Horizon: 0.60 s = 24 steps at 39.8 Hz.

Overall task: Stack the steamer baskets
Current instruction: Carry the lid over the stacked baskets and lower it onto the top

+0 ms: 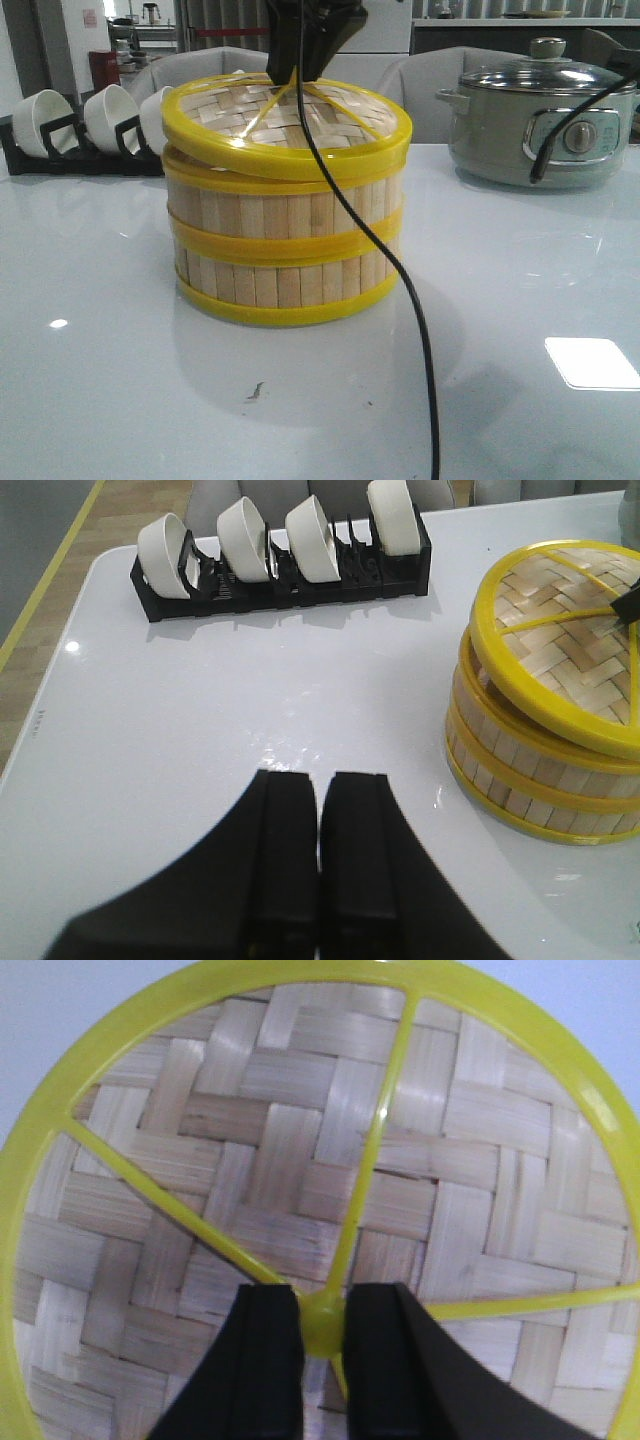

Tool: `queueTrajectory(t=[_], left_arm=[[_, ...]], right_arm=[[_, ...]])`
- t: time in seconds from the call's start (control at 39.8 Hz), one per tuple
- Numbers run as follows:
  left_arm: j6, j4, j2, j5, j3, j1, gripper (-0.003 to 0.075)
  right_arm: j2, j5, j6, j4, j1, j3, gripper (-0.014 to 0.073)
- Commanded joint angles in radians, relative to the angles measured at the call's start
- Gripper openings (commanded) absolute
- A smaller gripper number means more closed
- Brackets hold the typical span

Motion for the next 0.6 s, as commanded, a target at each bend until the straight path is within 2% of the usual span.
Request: queueTrajectory(t=[0.0,0.58], left_arm=[[-0.01,0.012,0.001,-0.083,-0.026,-0.001,0.0085],[-0.01,0.012,0.001,-0.083,-0.026,-0.001,0.0085]], right_arm=[[-0.052,-0.073,-0.011,0.007,-0.005,-0.036,0.0056],[-0.035,-0.089,-0.011,0.025,-0.005,-0.036,0.0056]])
